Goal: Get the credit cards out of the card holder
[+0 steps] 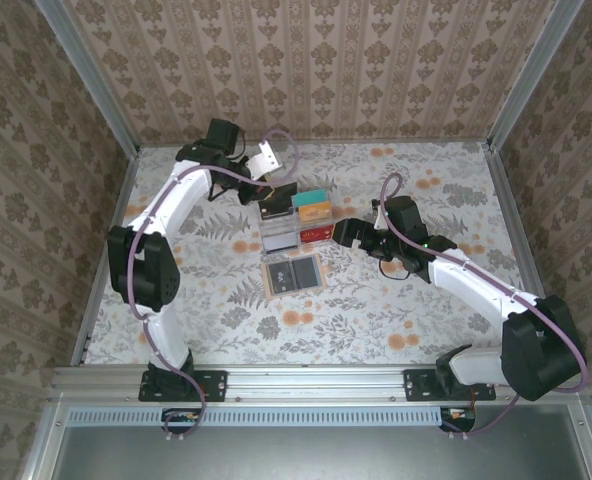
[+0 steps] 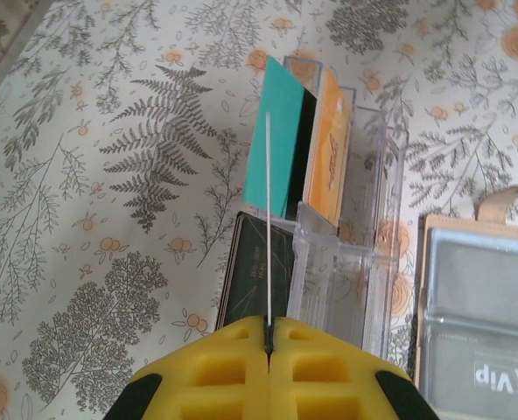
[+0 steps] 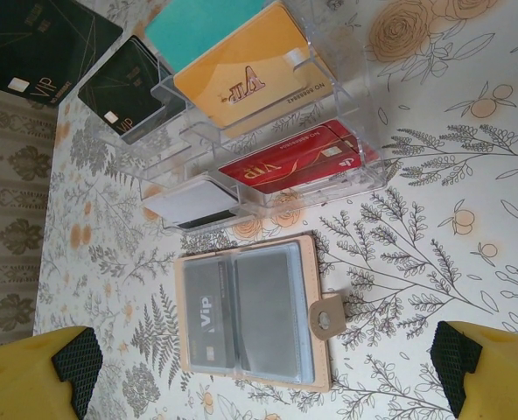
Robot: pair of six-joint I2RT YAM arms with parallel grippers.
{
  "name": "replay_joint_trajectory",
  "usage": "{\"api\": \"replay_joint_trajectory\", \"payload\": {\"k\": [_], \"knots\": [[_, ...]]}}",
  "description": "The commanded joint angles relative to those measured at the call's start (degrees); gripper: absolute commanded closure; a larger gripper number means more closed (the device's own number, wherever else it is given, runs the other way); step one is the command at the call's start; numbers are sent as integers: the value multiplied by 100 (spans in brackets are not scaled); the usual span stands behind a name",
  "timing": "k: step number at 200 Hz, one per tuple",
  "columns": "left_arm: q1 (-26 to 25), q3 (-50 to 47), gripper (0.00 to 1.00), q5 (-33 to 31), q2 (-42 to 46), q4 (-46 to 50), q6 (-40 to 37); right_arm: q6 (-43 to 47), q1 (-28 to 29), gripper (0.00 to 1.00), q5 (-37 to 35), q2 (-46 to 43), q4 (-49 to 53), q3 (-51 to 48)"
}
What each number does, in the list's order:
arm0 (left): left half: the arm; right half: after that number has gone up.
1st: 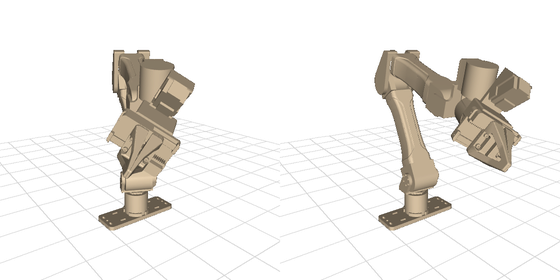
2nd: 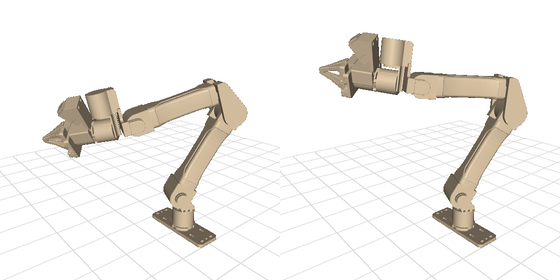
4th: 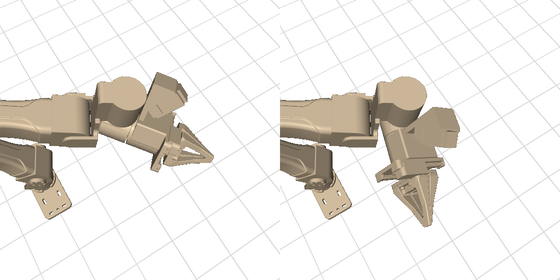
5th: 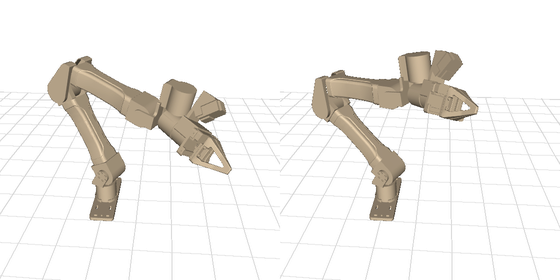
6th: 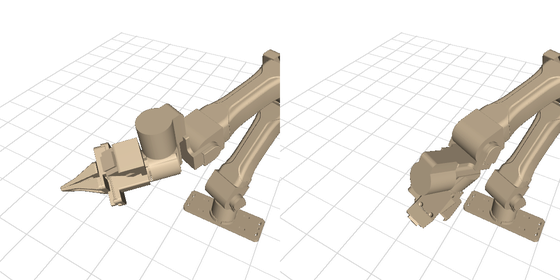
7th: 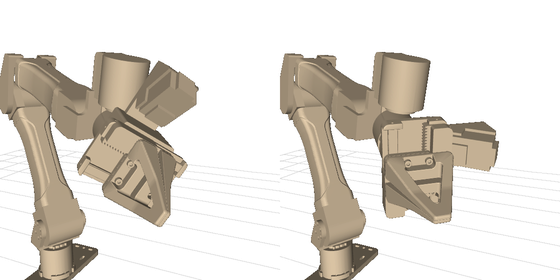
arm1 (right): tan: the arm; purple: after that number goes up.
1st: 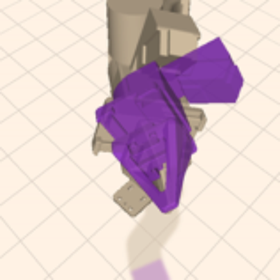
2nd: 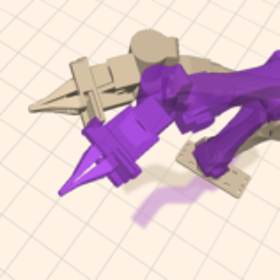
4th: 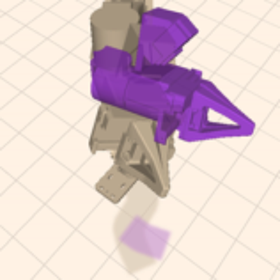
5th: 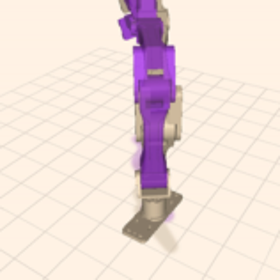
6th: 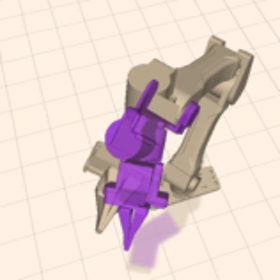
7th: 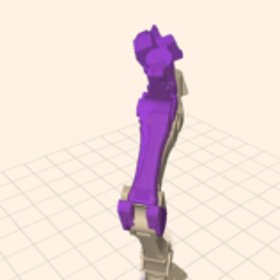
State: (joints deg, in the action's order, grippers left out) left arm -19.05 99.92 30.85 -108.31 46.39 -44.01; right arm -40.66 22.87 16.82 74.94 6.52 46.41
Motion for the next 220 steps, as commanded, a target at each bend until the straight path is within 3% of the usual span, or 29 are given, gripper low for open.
{"api": "replay_joint_trajectory", "payload": {"k": [1,95,220], "knots": [[68,256,100,432,-191,571,-788,-49,-29,0,137,-105,39,-52],[205,92,100,232,-330,339,-980,-394,9,0,353,-67,-400,-176],[289,189,100,449,-690,483,-949,-357,7,0,557,3,-399,-124]]}}
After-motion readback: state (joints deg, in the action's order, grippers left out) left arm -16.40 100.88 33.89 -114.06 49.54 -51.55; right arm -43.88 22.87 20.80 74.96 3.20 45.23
